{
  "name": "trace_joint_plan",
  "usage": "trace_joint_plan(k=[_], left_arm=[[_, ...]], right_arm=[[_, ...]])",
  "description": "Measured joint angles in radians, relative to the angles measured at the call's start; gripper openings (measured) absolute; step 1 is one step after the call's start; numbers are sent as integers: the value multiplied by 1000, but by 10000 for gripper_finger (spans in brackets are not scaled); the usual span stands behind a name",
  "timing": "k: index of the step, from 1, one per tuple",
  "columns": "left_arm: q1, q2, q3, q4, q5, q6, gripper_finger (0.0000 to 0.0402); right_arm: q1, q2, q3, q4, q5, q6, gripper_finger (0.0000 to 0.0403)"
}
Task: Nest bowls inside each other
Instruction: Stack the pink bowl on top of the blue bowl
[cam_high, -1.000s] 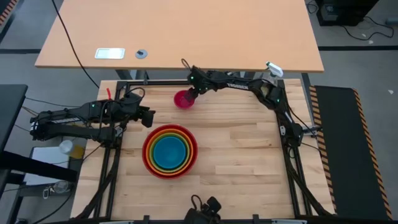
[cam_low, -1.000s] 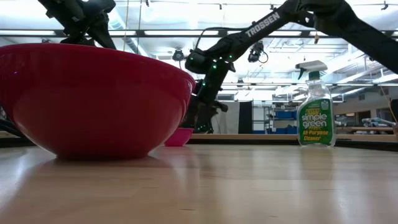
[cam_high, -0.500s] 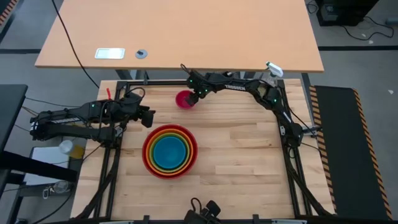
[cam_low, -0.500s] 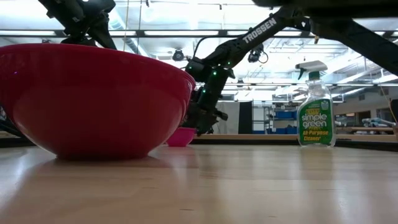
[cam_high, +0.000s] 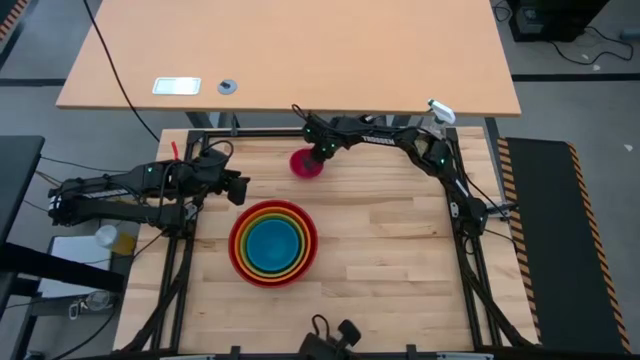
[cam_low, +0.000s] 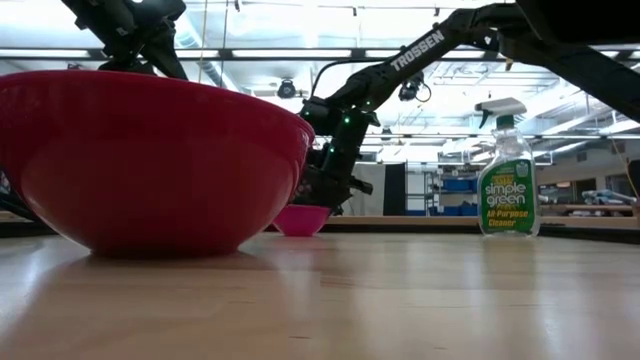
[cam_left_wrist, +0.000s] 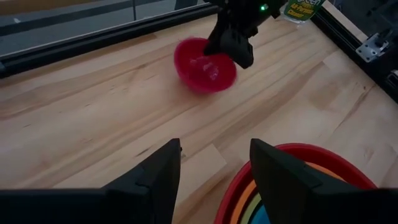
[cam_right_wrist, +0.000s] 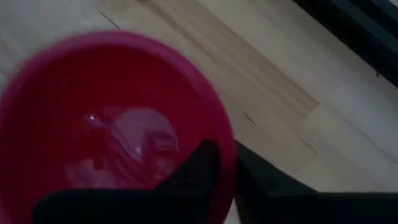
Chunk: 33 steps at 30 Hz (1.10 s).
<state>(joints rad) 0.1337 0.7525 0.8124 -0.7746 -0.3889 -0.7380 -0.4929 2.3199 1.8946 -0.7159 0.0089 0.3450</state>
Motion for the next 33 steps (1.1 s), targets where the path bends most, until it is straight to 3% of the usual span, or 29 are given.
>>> trace_joint_plan(k=[3,14,26,33], left_arm=[[0,0,0,0,0,-6,194],[0,0,0,0,19,-8,194],[23,-3,0,3,52,-11,194],[23,-46,0,145,54,10,194]], right_arm=[[-13,-4,3,0,-23,-6,21],[-17,-19,20,-51,-146,-83,22],[16,-32,239,-218,-259,-166,22],[65,-33,399,-279,-332,-199,28]])
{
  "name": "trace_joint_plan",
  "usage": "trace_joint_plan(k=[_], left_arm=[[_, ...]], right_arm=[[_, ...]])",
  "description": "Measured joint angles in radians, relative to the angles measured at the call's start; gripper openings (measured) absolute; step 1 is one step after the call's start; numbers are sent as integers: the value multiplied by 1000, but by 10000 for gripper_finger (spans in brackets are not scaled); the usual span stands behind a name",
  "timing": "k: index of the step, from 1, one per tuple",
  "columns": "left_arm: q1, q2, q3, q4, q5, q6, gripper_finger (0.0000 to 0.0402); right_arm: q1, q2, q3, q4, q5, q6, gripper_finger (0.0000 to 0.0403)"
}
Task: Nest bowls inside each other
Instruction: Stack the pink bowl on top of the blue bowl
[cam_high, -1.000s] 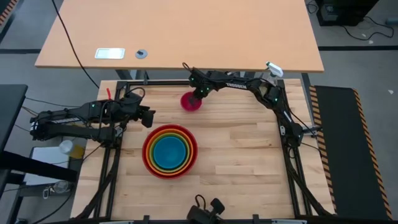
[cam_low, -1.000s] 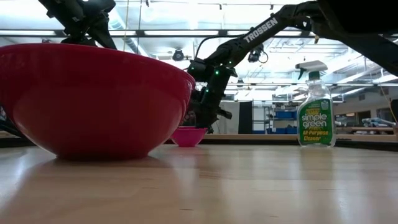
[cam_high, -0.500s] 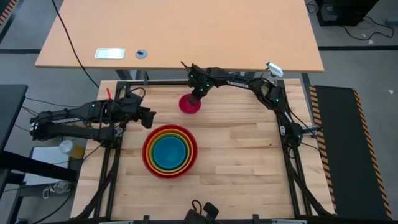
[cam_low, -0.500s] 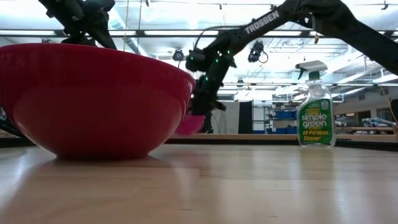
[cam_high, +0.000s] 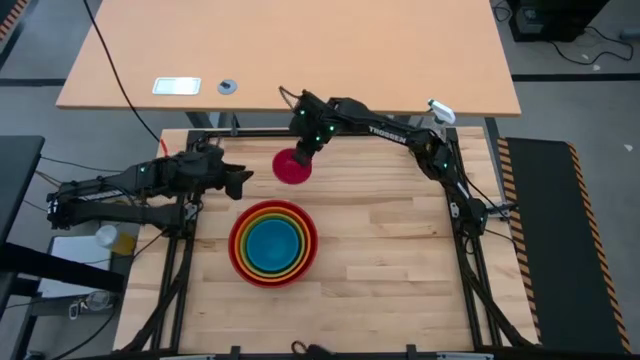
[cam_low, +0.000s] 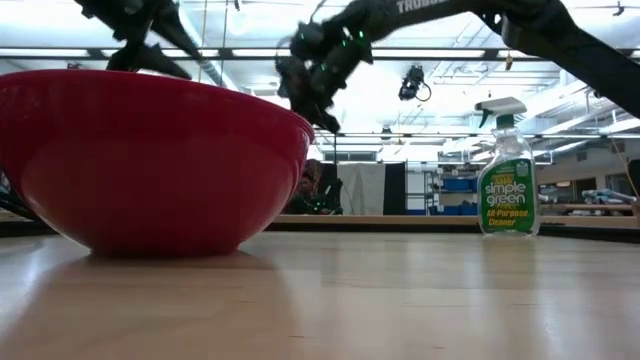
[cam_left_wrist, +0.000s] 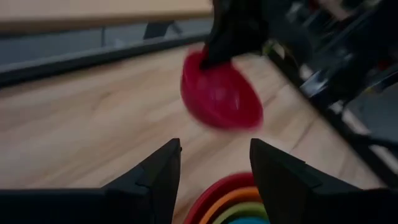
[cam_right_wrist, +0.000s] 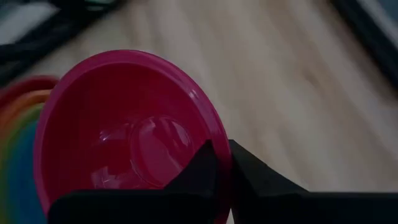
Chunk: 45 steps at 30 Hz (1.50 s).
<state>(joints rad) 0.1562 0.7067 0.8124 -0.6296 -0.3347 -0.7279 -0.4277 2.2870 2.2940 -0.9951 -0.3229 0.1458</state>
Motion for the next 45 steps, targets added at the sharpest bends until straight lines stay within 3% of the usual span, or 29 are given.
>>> trace_joint_plan(k=[7,13,17,25,32,37,45], left_arm=[[0,-60,0,20,-21,35,194],[0,-92,0,13,-46,67,194],[0,-94,0,13,-46,67,194],[0,-92,0,13,-46,62,194],[0,-92,0,13,-46,58,194],[0,-92,0,13,-46,59,194],[0,-92,0,13,-46,59,194]], right_arm=[[122,0,26,-4,-17,-50,29],[234,1,10,55,70,-78,30],[257,-2,-62,163,64,-44,30],[303,2,-182,203,67,-60,30],[317,1,-249,231,143,-88,37],[315,1,-254,232,120,-72,67],[325,-1,-254,235,41,-44,146]])
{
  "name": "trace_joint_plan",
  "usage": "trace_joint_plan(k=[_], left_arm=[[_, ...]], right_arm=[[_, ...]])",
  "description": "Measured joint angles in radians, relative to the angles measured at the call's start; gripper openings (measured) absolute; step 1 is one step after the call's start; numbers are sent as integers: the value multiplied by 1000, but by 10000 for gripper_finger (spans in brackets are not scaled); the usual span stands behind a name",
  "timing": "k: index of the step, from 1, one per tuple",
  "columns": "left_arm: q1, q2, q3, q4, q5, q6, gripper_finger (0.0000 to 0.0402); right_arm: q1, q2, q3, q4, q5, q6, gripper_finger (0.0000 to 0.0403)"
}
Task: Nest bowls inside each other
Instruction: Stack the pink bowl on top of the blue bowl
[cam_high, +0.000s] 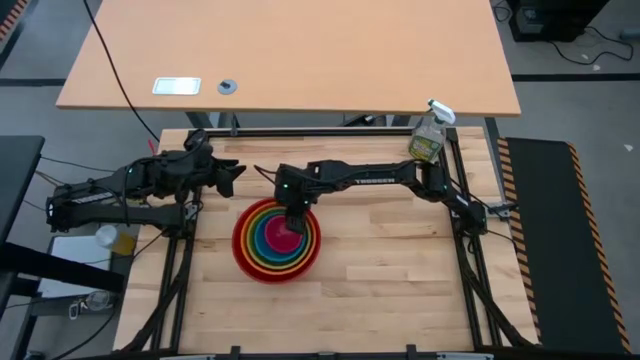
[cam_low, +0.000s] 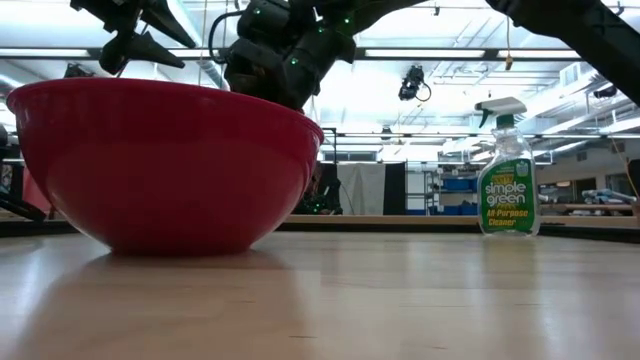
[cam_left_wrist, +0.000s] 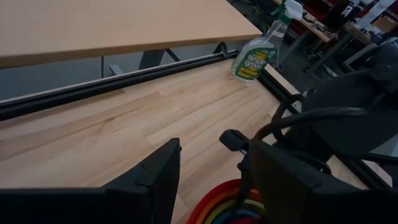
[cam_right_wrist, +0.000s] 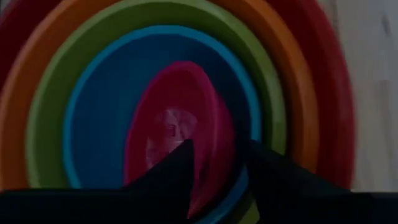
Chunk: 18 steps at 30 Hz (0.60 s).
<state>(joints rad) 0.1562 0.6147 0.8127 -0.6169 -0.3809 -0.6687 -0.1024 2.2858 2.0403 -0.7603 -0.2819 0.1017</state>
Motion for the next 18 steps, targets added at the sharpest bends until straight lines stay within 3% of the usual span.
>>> trace_joint_plan(k=[6,9,13,18], left_arm=[[0,0,0,-1,0,3,194],[0,0,0,-3,0,3,194],[0,7,0,-8,0,3,194],[0,20,-1,-8,-1,8,194]], right_arm=[[-15,-49,0,-8,-24,34,179],[-43,-103,0,-26,22,33,181],[-60,-143,0,-50,118,-55,178],[-33,-113,0,-65,98,-198,178]])
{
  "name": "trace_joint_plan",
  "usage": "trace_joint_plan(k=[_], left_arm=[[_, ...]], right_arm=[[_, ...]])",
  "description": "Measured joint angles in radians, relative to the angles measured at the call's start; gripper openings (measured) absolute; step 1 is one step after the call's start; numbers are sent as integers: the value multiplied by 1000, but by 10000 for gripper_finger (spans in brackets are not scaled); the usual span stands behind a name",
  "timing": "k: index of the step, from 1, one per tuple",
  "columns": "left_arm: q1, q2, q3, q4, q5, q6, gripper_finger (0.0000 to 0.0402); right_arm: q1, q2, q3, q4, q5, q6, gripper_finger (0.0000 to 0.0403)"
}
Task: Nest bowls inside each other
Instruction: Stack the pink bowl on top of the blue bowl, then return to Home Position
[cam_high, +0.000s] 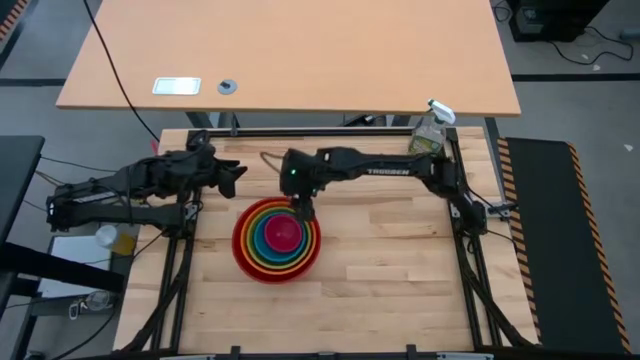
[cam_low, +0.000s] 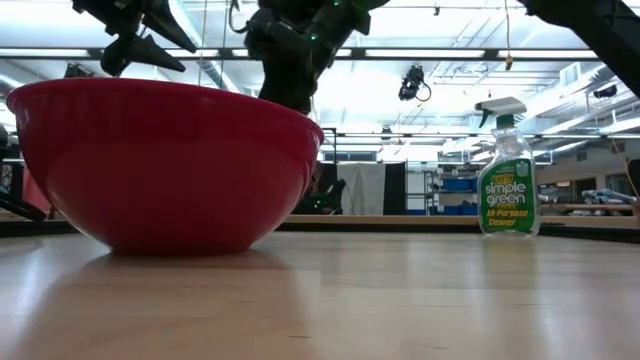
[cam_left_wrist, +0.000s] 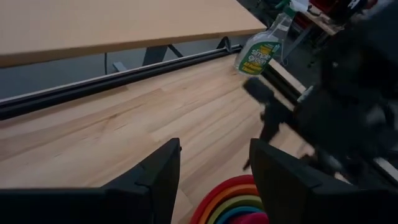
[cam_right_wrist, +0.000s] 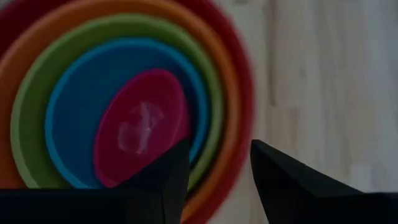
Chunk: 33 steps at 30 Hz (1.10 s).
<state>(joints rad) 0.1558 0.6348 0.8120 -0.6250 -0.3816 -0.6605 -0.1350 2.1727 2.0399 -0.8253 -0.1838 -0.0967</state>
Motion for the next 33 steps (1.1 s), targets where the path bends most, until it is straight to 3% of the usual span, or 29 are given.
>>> trace_joint_plan(k=[5,13,19,23,26,33], left_arm=[[0,14,0,-1,0,1,194],[0,22,0,0,0,2,194],[0,23,0,-2,0,25,194],[0,26,0,-8,0,27,194],[0,25,0,-7,0,27,194],[-6,11,-1,2,-7,58,194]], right_arm=[[55,49,0,16,-6,-97,178],[105,117,-2,-16,177,-175,172],[107,15,9,40,173,-156,165],[82,-24,6,-18,209,-65,164],[32,-69,-2,-47,161,12,164],[-36,-243,-223,90,130,82,160]])
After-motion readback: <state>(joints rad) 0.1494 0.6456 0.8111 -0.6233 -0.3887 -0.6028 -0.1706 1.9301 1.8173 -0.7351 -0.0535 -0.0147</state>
